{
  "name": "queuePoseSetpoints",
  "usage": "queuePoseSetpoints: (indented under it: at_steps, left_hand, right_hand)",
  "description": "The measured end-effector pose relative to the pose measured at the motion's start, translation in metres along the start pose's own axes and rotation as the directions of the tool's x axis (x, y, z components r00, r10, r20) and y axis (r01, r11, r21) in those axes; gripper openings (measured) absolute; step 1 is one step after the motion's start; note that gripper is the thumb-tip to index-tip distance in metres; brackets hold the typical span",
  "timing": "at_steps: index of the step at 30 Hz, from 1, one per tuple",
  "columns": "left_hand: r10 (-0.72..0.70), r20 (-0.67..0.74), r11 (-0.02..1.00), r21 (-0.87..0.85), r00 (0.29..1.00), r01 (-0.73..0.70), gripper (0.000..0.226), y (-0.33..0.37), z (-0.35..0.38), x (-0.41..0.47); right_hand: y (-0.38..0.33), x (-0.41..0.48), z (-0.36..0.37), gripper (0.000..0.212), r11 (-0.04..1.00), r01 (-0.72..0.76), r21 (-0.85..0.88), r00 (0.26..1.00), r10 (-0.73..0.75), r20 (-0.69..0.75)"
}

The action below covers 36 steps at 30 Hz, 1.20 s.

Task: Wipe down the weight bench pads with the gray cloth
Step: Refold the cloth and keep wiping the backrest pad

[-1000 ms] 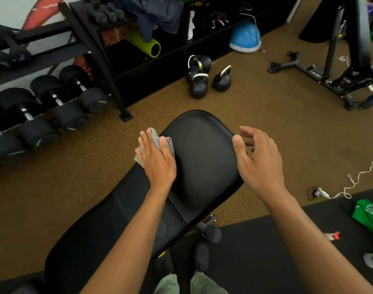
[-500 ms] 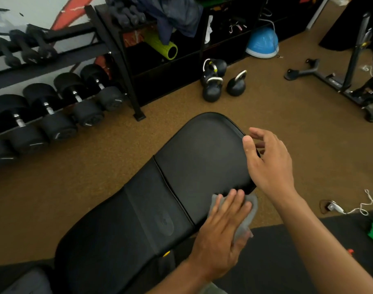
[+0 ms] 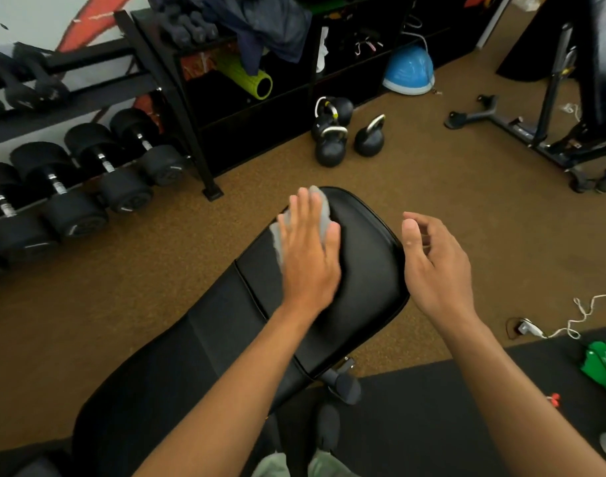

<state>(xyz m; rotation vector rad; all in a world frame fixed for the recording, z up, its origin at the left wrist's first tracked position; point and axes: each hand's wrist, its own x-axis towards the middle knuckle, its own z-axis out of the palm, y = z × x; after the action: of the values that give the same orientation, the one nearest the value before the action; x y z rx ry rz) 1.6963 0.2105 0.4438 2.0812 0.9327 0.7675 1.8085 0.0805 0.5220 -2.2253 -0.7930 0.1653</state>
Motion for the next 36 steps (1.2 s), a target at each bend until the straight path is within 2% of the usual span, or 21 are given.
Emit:
queuePoseSetpoints:
  at_steps: [2, 5, 7, 9, 11, 13, 15, 16, 17, 18, 20, 22, 24, 25, 27, 29, 31, 33, 36]
  left_hand:
    - [0.195, 0.094, 0.974, 0.099, 0.976, -0.204, 0.062, 0.023, 0.012, -0.025]
    - [0.424, 0.244, 0.863, 0.184, 0.872, -0.471, 0.059, 0.044, 0.026, -0.061]
    - [0.542, 0.326, 0.747, 0.235, 0.775, -0.622, 0.056, 0.041, 0.030, -0.071]
    - [0.645, 0.421, 0.564, 0.301, 0.637, -0.769, 0.054, 0.030, 0.033, -0.074]
    - [0.699, 0.511, 0.384, 0.322, 0.501, -0.865, 0.055, 0.020, 0.033, -0.072]
    - [0.729, 0.568, 0.271, 0.273, 0.382, -0.923, 0.056, 0.013, 0.030, -0.062]
    - [0.743, 0.607, 0.202, 0.198, 0.282, -0.959, 0.056, 0.016, 0.021, -0.043]
    - [0.749, 0.602, 0.220, 0.167, 0.276, -0.961, 0.056, 0.020, 0.016, -0.032]
    - [0.752, 0.577, 0.290, 0.145, 0.319, -0.946, 0.055, 0.024, 0.012, -0.019]
    - [0.744, 0.530, 0.402, 0.130, 0.406, -0.906, 0.054, 0.027, 0.009, -0.006]
    - [0.652, 0.386, 0.653, 0.152, 0.653, -0.742, 0.052, 0.029, 0.002, 0.024]
    - [0.430, 0.243, 0.858, 0.189, 0.869, -0.477, 0.046, 0.022, -0.005, 0.053]
    - [0.191, 0.141, 0.964, 0.159, 0.971, -0.213, 0.043, 0.014, -0.016, 0.072]
    - [0.083, 0.108, 0.985, 0.141, 0.991, -0.098, 0.043, 0.011, -0.023, 0.077]
    - [-0.141, 0.097, 0.987, 0.095, 0.985, 0.132, 0.046, 0.000, -0.032, 0.084]
    - [-0.348, 0.111, 0.938, 0.055, 0.931, 0.344, 0.058, -0.023, -0.039, 0.083]
    - [-0.498, 0.124, 0.864, -0.014, 0.859, 0.503, 0.060, -0.048, -0.047, 0.075]
    - [-0.565, 0.104, 0.818, -0.054, 0.818, 0.572, 0.059, -0.065, -0.055, 0.064]
    - [-0.486, 0.006, 0.873, -0.035, 0.874, 0.486, 0.051, -0.065, -0.053, 0.046]
  right_hand:
    - [0.001, 0.002, -0.003, 0.041, 1.000, -0.001, 0.015, 1.000, 0.001, -0.016]
    - [0.000, 0.005, -0.007, 0.042, 0.999, 0.000, 0.040, 1.000, 0.002, -0.031]
    - [-0.002, 0.006, -0.008, 0.041, 0.998, -0.009, 0.066, 1.000, 0.011, -0.021]
    - [-0.004, 0.006, -0.009, 0.040, 0.997, -0.002, 0.073, 1.000, 0.003, -0.015]
    - [-0.006, 0.007, -0.010, 0.040, 0.997, 0.016, 0.074, 1.000, -0.015, -0.017]
    - [-0.006, 0.008, -0.011, 0.040, 0.997, 0.025, 0.072, 1.000, -0.024, -0.020]
    - [-0.005, 0.009, -0.011, 0.041, 0.998, 0.021, 0.065, 1.000, -0.020, -0.020]
    - [-0.004, 0.009, -0.011, 0.041, 0.998, 0.015, 0.065, 1.000, -0.014, -0.019]
    - [-0.004, 0.010, -0.011, 0.041, 0.998, 0.005, 0.066, 1.000, -0.004, -0.018]
    - [-0.003, 0.010, -0.012, 0.041, 0.998, -0.004, 0.066, 1.000, 0.006, -0.019]
    - [-0.002, 0.010, -0.012, 0.039, 0.997, -0.016, 0.072, 0.999, 0.018, -0.027]
    - [-0.003, 0.008, -0.012, 0.039, 0.998, -0.020, 0.067, 0.999, 0.022, -0.034]
    - [-0.004, 0.005, -0.011, 0.040, 0.999, -0.018, 0.050, 0.999, 0.020, -0.036]
    - [-0.004, 0.003, -0.011, 0.040, 0.999, -0.013, 0.046, 0.999, 0.014, -0.036]
    - [-0.006, 0.001, -0.009, 0.041, 0.999, -0.007, 0.046, 0.999, 0.008, -0.034]
    - [-0.008, -0.001, -0.009, 0.041, 0.999, -0.003, 0.037, 0.999, 0.004, -0.032]
    - [-0.009, -0.003, -0.010, 0.041, 1.000, 0.007, 0.021, 0.999, -0.007, -0.036]
    - [-0.010, -0.005, -0.011, 0.041, 1.000, 0.014, 0.009, 0.999, -0.014, -0.042]
    - [-0.012, -0.009, -0.012, 0.041, 0.999, 0.027, -0.026, 0.998, -0.029, -0.054]
